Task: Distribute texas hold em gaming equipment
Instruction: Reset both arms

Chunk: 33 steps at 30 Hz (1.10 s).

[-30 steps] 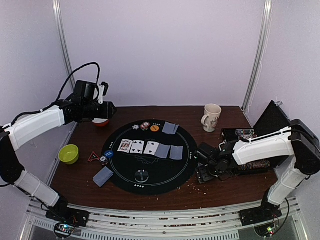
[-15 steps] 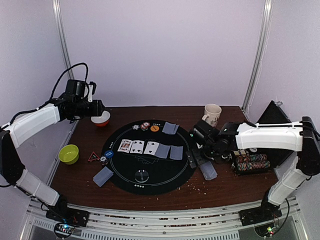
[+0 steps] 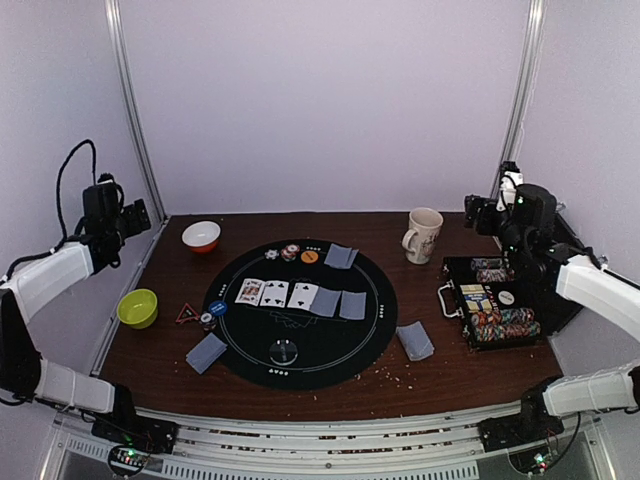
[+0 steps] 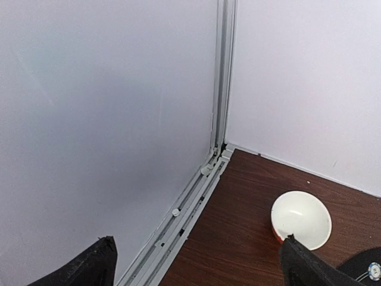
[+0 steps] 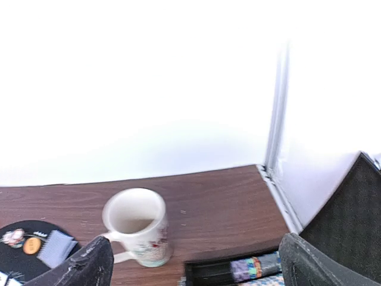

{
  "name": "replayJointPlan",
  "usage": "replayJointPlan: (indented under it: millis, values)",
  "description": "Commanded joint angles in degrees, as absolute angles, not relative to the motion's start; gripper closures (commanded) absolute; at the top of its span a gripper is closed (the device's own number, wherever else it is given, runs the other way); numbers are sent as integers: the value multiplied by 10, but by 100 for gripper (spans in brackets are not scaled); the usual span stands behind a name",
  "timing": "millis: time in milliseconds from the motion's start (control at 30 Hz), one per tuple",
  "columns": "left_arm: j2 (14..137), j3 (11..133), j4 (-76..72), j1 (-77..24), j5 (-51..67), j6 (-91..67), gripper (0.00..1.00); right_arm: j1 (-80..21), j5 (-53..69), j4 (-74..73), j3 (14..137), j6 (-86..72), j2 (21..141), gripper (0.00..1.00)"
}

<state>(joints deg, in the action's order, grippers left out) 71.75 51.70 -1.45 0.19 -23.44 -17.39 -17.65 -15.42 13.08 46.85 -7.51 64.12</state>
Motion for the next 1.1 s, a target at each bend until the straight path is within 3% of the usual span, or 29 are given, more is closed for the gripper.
replayJointPlan:
  millis: [0, 267, 333, 433, 667, 767, 833, 933, 1067]
  values:
    - [695, 373, -260, 0, -309, -140, 2, -87, -101, 322, 374, -57, 646, 0]
    - [710, 208, -482, -1, -307, -118, 2, -23, -87, 537, 205, -72, 680, 0]
    - [717, 155, -600, -1, -282, -104, 2, -23, -85, 580, 164, -82, 692, 0]
    - [722, 124, -644, -1, -243, -105, 2, -23, -93, 648, 113, -82, 716, 0]
    - [740, 118, -655, -14, -191, -60, 2, -23, -81, 812, 74, -64, 829, 0]
    - [816, 44, -826, -34, -204, -40, 2, -23, -60, 865, 80, -54, 887, 0]
    - [874, 14, -964, -36, -182, -22, 2, -23, -54, 854, 84, -54, 893, 0]
    - [917, 27, -986, -41, -178, -13, 2, -22, -33, 821, 101, -46, 890, 0]
    - [897, 59, -898, -40, -187, -22, 2, -22, -23, 755, 132, -44, 888, 0]
